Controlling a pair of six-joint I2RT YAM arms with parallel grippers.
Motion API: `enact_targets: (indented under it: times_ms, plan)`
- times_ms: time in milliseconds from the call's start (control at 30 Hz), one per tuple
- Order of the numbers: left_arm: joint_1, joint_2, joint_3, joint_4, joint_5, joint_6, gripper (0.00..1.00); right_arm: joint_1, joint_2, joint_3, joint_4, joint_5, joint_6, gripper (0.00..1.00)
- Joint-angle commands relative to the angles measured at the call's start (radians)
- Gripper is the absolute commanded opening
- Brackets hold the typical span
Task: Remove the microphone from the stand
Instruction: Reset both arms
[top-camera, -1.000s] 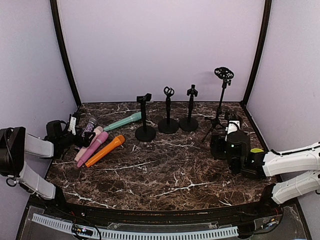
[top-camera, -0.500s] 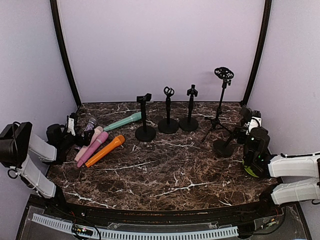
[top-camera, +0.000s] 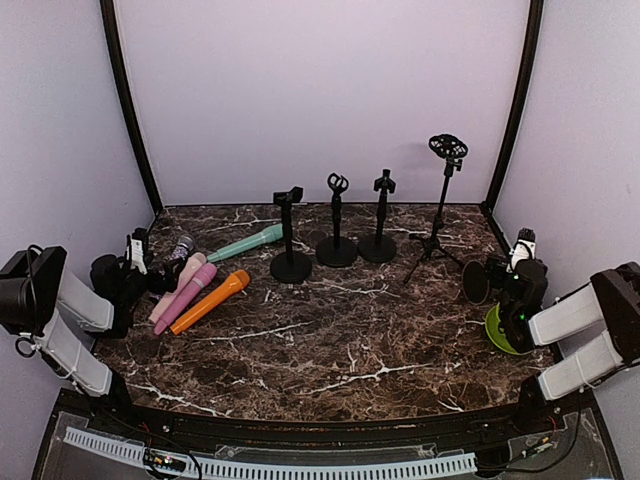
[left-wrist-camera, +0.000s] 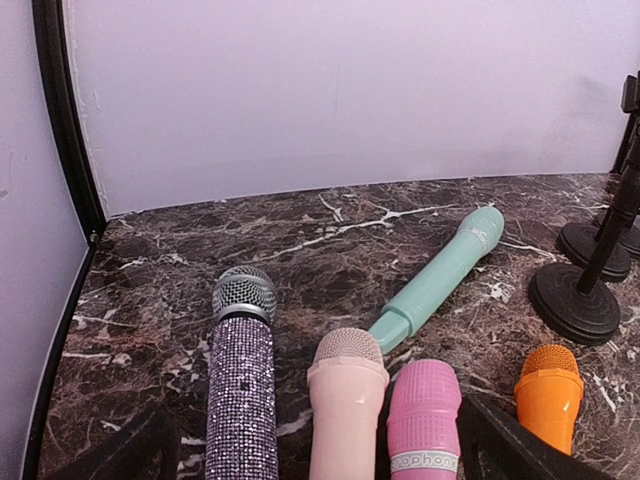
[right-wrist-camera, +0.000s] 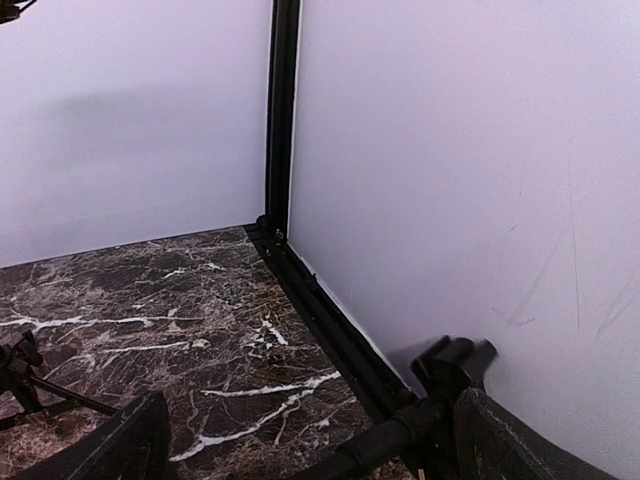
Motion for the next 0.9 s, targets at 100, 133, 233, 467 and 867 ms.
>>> enact_targets:
  times_ms: [100, 133, 233, 467, 867]
  plan:
    - [-0.013, -0.001, -0.069, 0.171, -0.070, -0.005, 0.99, -0.081, 0.088, -0.022, 0.211, -0.142, 0.042, 1.00]
    - [-0.015, 0.025, -0.072, 0.203, -0.068, 0.000, 0.99, -0.082, 0.113, -0.013, 0.229, -0.155, 0.031, 1.00]
    - [-0.019, 0.022, -0.059, 0.158, -0.071, 0.004, 0.99, -0.114, 0.119, 0.006, 0.170, -0.232, 0.052, 1.00]
    - [-0.053, 0.040, -0.031, 0.141, -0.092, 0.039, 0.99, -0.166, 0.161, 0.034, 0.155, -0.351, 0.069, 1.00]
    - [-0.053, 0.033, -0.034, 0.138, -0.094, 0.040, 0.99, -0.166, 0.165, 0.025, 0.181, -0.352, 0.067, 1.00]
